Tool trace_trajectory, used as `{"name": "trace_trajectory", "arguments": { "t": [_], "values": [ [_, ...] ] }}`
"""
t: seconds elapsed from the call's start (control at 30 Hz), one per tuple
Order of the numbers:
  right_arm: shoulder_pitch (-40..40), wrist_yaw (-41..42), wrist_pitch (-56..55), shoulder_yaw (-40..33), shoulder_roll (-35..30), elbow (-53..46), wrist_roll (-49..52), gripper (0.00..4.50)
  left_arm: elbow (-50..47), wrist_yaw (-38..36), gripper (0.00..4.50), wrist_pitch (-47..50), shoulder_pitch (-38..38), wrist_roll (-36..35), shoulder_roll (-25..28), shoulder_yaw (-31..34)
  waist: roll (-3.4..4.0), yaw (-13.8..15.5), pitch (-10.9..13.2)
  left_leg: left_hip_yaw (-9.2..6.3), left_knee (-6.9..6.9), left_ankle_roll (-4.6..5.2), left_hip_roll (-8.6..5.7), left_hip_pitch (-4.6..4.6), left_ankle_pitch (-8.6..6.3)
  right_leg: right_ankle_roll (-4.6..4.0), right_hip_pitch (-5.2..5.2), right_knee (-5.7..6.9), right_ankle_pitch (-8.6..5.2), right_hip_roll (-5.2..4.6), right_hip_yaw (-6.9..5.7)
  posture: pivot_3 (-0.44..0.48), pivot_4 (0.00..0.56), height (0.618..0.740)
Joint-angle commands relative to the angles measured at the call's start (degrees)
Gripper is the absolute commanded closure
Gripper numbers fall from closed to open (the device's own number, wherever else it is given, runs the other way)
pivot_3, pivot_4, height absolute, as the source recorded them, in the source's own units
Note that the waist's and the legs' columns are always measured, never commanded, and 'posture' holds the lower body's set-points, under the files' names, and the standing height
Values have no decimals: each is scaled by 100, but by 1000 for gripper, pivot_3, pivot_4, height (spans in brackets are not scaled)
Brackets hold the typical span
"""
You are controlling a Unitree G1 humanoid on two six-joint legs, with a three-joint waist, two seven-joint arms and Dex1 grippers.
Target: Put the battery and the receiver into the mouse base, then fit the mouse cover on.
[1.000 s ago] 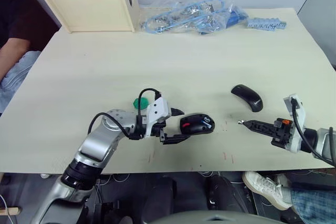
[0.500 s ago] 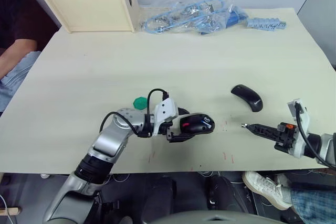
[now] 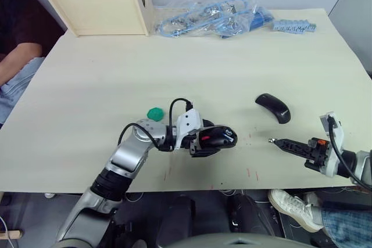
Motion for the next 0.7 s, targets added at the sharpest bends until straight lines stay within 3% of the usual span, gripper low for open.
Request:
{"name": "trace_trajectory", "arguments": {
  "t": [0.03,0.7],
  "values": [
    [-5,36,-86,-190,-74,-173,106,4500,-221,12,55,114,-152,51,-13,-72,0,-1,0,0,0,0,0,0,0,0,0,0,0,0,0,0,150,740],
    [-4,-7,-186,-143,-26,-250,106,4500,-226,19,55,213,-221,179,-35,-152,0,-1,0,-1,0,0,0,0,0,0,0,1,0,0,0,0,150,740]
  ]
}}
